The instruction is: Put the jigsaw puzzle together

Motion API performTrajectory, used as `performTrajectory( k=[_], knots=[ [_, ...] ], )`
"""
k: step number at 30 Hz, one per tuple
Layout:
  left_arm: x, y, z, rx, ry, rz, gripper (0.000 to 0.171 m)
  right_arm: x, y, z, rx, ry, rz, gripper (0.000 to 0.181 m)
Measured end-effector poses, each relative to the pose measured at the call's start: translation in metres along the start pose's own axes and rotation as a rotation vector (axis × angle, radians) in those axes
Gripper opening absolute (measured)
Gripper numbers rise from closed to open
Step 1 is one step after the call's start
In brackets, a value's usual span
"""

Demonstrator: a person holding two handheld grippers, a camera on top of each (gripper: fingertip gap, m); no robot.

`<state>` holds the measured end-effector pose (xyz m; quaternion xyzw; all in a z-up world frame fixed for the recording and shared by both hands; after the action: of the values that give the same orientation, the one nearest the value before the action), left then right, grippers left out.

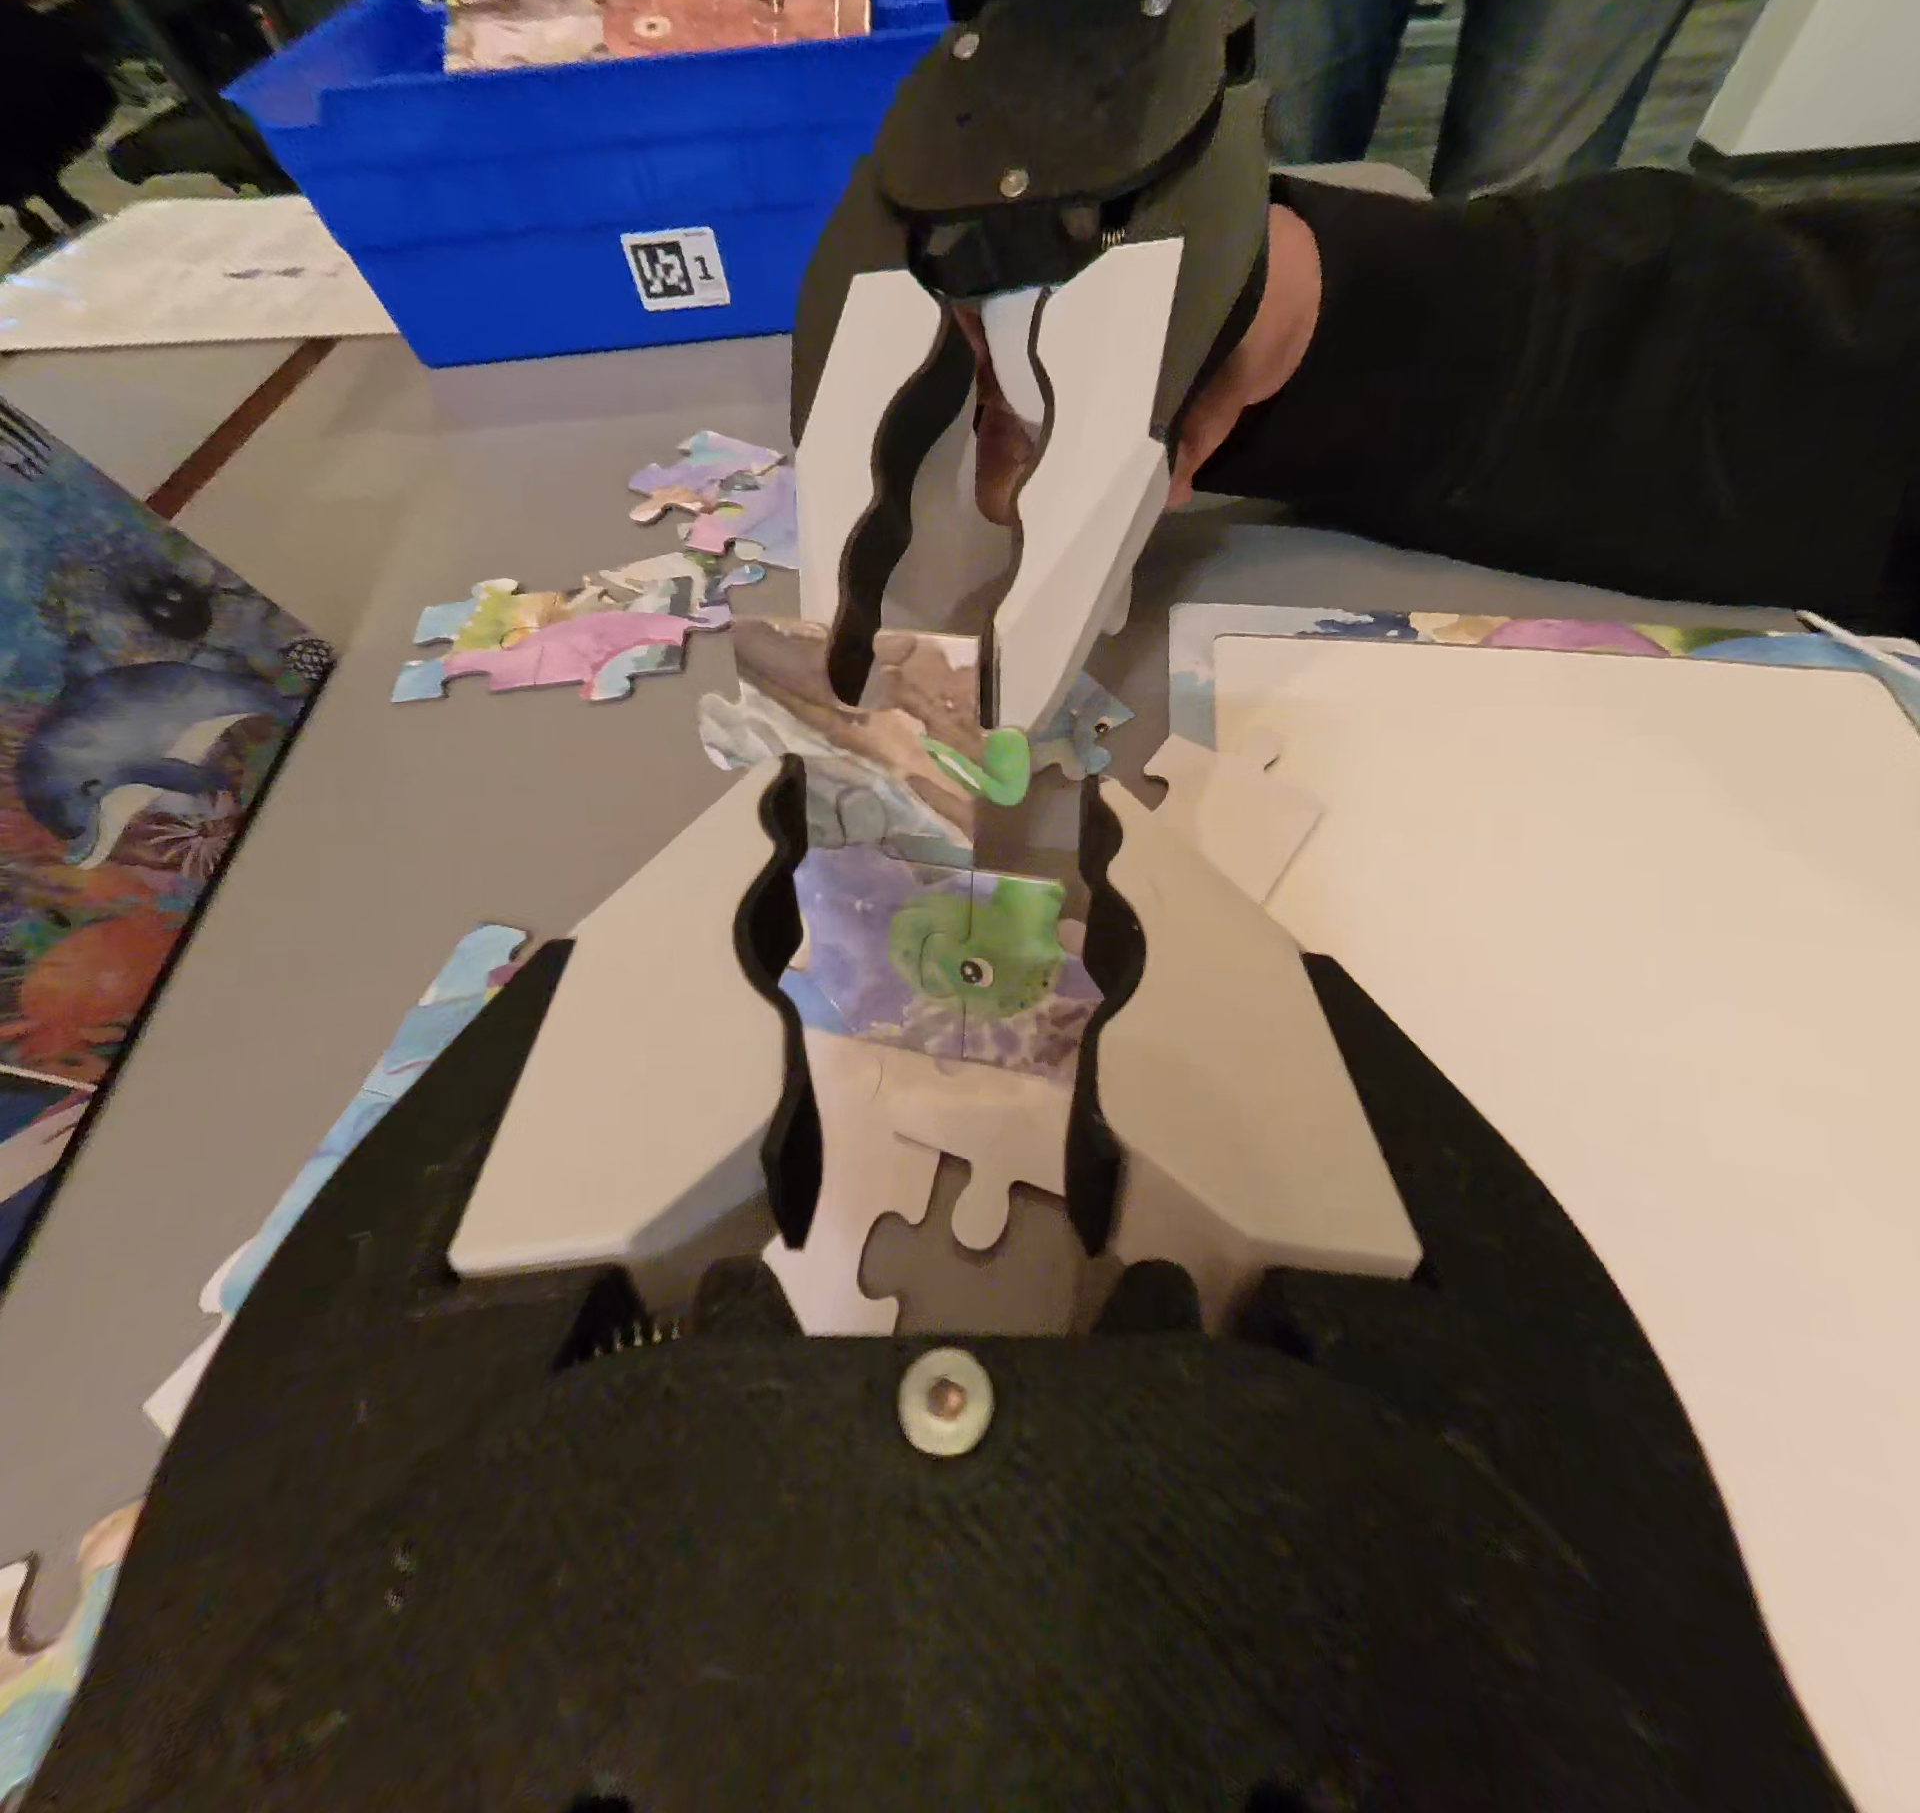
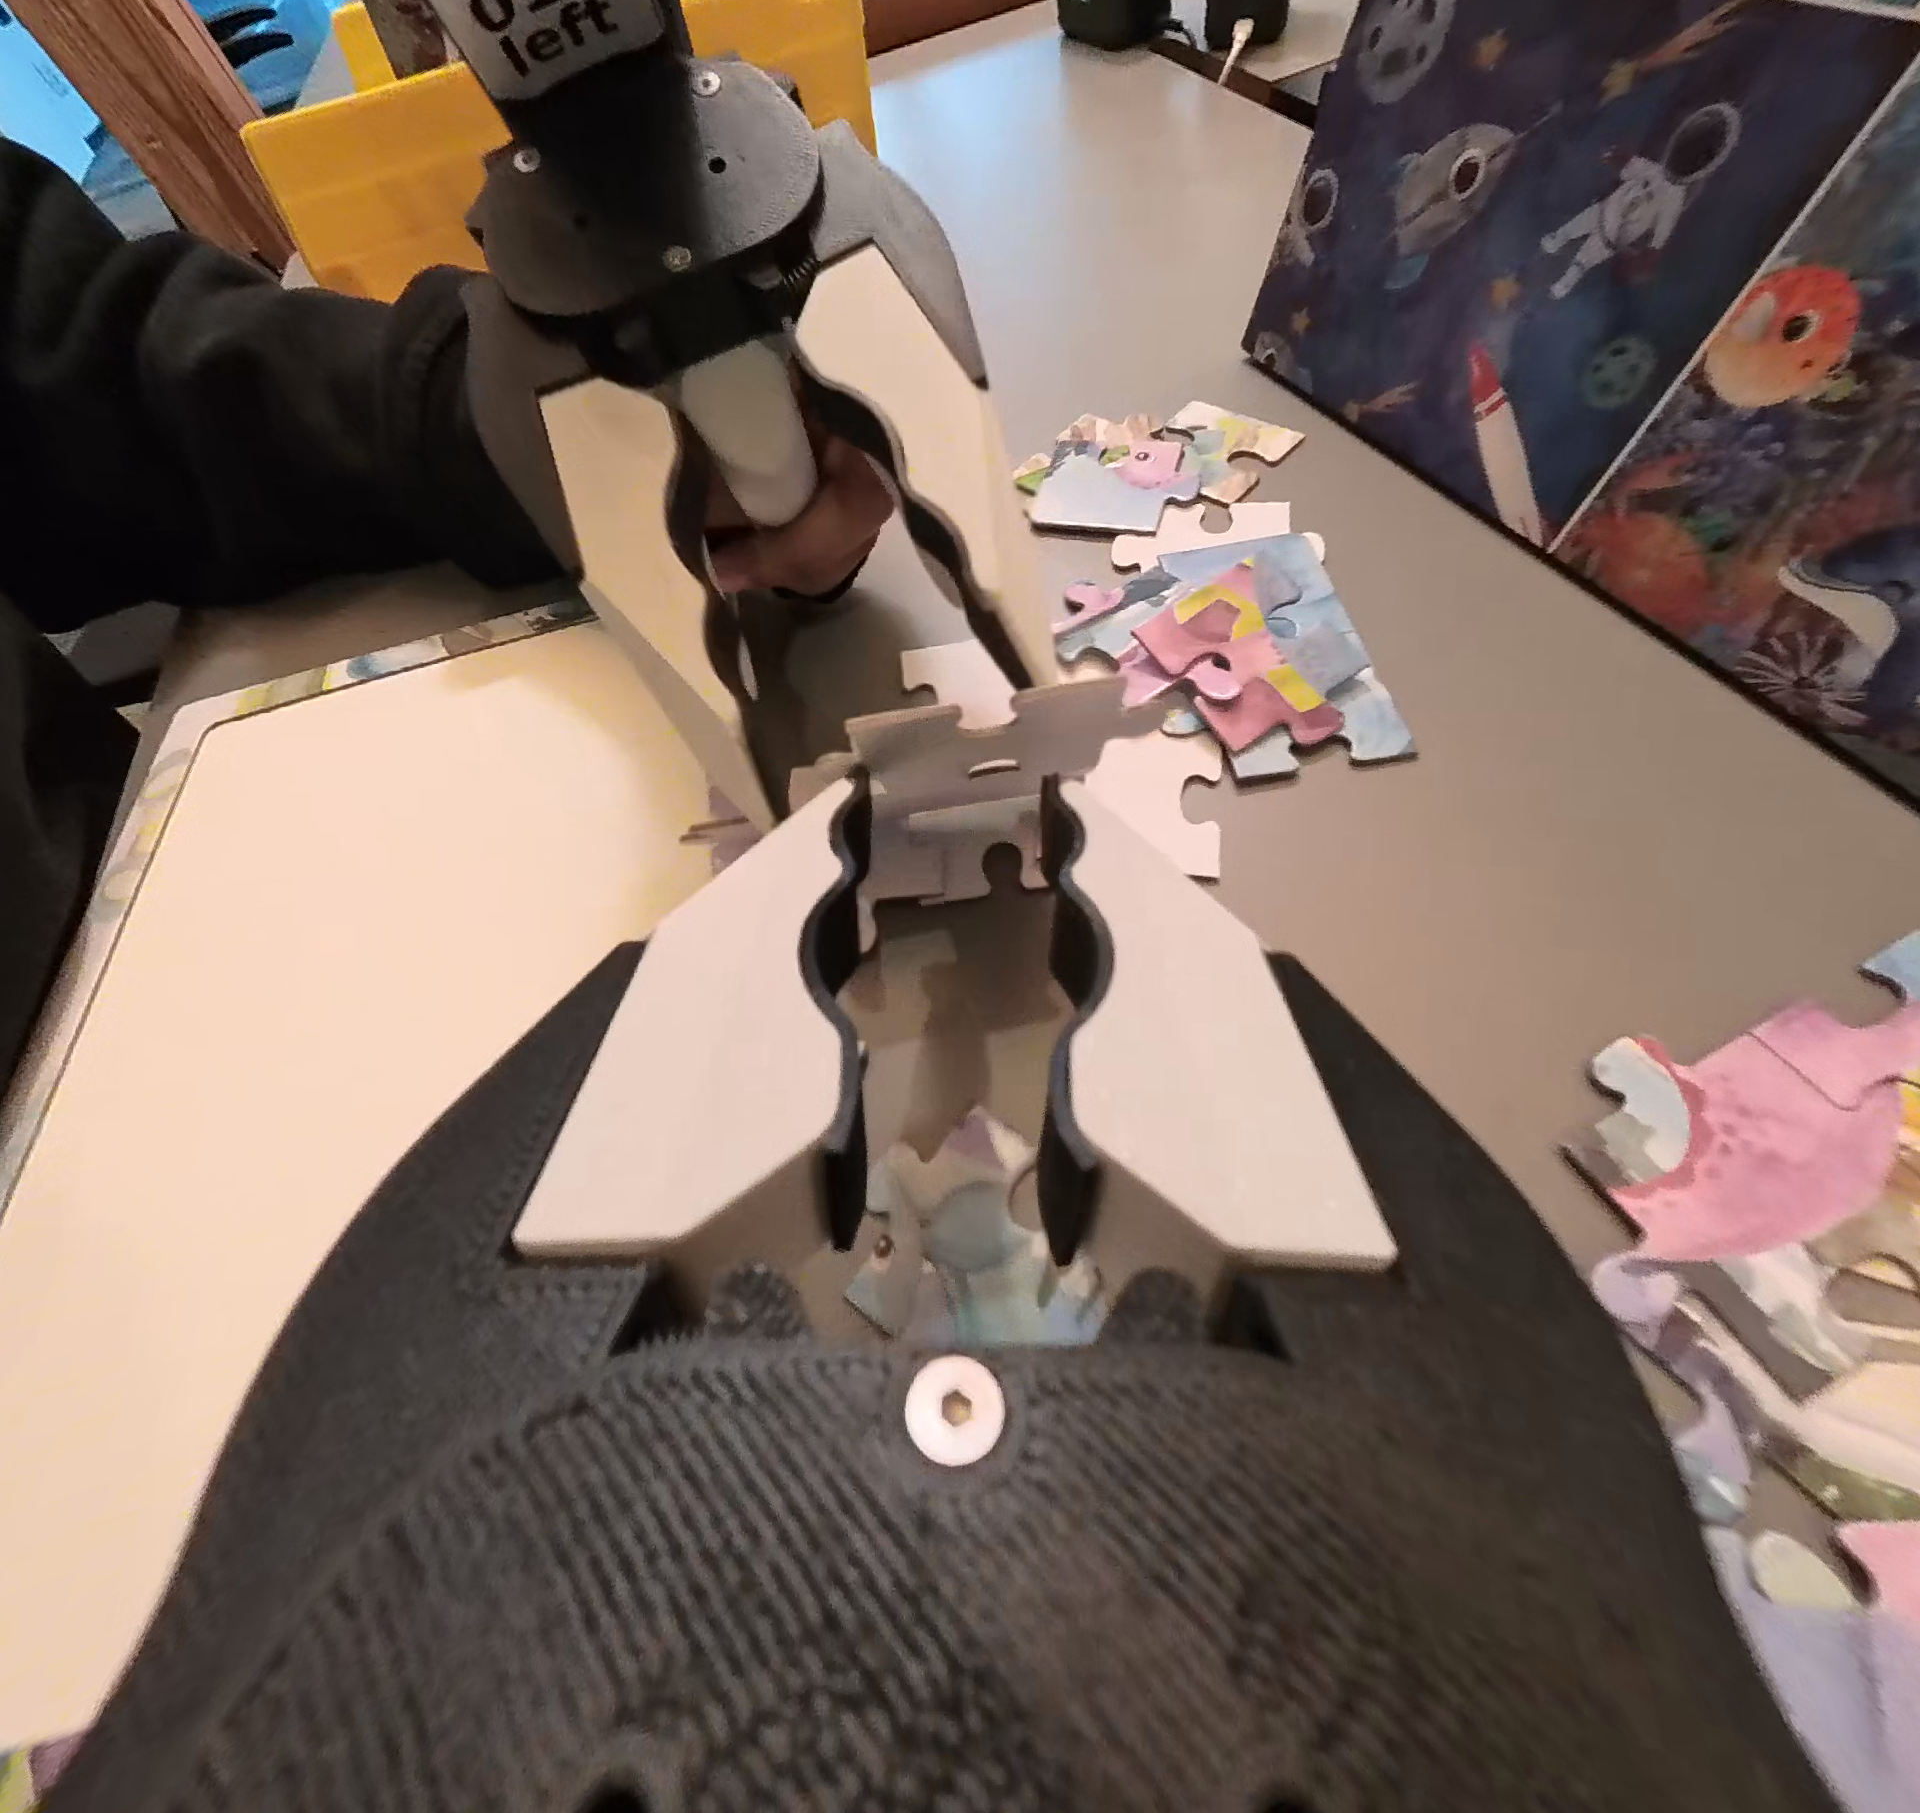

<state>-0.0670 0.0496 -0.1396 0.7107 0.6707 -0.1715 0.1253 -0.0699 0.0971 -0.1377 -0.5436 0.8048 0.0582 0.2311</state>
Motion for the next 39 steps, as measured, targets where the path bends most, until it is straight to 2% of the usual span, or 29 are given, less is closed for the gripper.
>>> performTrajectory(
  k=[4, 7, 9, 11, 14, 18, 22, 24, 26, 31, 39],
  knots=[
    [0.003, -0.002, 0.003, 0.010, -0.034, -0.037, 0.048, 0.005, -0.007, -0.002, -0.009, 0.016, -0.033, 0.031],
    [0.003, -0.002, 0.003, 0.001, -0.041, -0.036, 0.040, 0.003, -0.003, -0.004, -0.019, 0.023, 0.002, 0.033],
    [0.000, -0.004, 0.002, -0.012, -0.027, -0.034, 0.028, -0.001, 0.001, -0.005, -0.011, 0.035, 0.024, 0.037],
    [-0.007, -0.010, -0.003, -0.048, 0.022, -0.050, 0.013, -0.006, 0.006, -0.005, -0.001, 0.047, 0.043, 0.041],
    [-0.022, -0.022, -0.013, -0.156, 0.134, -0.044, 0.002, -0.009, 0.012, -0.004, 0.004, 0.051, 0.079, 0.046],
    [-0.045, -0.031, -0.032, -0.373, 0.368, 0.088, 0.000, 0.002, 0.007, -0.003, 0.017, 0.052, 0.043, 0.057],
    [-0.052, -0.032, -0.037, -0.488, 0.471, 0.198, 0.000, 0.013, -0.008, -0.022, 0.077, 0.200, -0.069, 0.046],
    [-0.049, -0.028, -0.039, -0.506, 0.480, 0.240, 0.000, 0.013, -0.012, -0.032, 0.113, 0.277, -0.111, 0.030],
    [-0.047, -0.025, -0.040, -0.509, 0.477, 0.257, 0.000, 0.011, -0.017, -0.035, 0.118, 0.296, -0.160, 0.001],
    [-0.050, -0.029, -0.039, -0.516, 0.491, 0.228, 0.000, -0.002, -0.006, -0.036, 0.157, 0.304, -0.122, 0.000],
    [-0.050, -0.030, -0.038, -0.322, 0.426, 0.008, 0.000, 0.000, 0.004, -0.034, 0.279, 0.290, -0.102, 0.001]
  ],
)
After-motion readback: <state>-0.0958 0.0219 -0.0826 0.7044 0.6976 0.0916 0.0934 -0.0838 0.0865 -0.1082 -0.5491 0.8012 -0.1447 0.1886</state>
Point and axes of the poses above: each gripper's, where its closed fingertips meet, x out along the fingers, z out of its underside, y = z × x across the jaws, the point moved 3 cm from there along -x, back along the fingers, and after that the axes turned 2 degrees about -y, right-handed, at the moved point
